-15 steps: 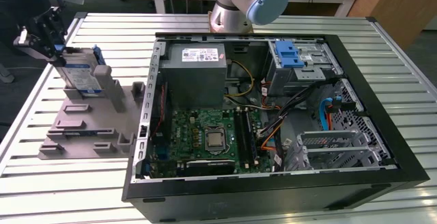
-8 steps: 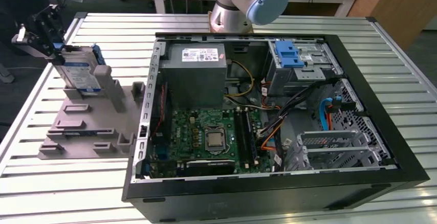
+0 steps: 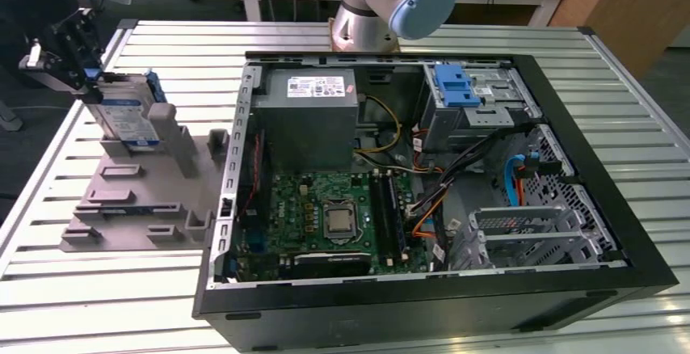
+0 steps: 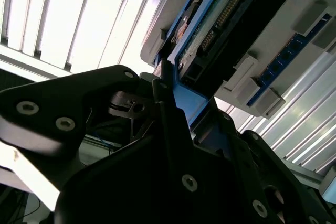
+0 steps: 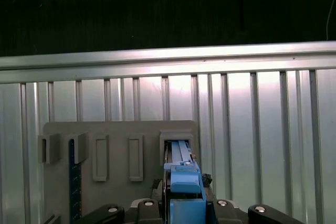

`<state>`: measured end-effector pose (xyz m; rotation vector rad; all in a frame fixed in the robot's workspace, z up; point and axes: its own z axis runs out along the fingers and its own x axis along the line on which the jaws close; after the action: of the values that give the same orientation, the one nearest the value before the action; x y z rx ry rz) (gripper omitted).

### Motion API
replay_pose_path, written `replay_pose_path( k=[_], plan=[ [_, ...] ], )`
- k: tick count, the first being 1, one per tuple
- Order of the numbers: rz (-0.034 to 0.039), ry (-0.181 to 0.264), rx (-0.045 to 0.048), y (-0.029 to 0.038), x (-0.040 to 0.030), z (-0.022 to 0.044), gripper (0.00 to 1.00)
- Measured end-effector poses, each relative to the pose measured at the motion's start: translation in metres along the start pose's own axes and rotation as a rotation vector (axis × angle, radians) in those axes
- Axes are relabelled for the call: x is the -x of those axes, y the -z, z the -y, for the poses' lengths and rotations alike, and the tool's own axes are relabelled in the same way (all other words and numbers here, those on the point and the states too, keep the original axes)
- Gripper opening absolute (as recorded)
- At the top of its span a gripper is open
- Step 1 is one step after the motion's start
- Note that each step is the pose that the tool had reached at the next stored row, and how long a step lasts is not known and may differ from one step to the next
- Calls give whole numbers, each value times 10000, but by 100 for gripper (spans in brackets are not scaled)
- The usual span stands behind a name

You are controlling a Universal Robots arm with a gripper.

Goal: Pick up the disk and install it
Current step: 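Pick up the disk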

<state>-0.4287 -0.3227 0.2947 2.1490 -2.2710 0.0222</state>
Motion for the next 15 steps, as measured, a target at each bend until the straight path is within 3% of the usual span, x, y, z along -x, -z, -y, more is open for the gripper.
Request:
replay_pose_path(
  k=[4,5,13,15],
  plan=[
    [1,0,-2,-3,0,0,37],
    [1,0,-2,-4,0,0,44],
    [0,0,-1,-17,0,0,42],
    [0,0,-1,-18,0,0,36]
  ],
)
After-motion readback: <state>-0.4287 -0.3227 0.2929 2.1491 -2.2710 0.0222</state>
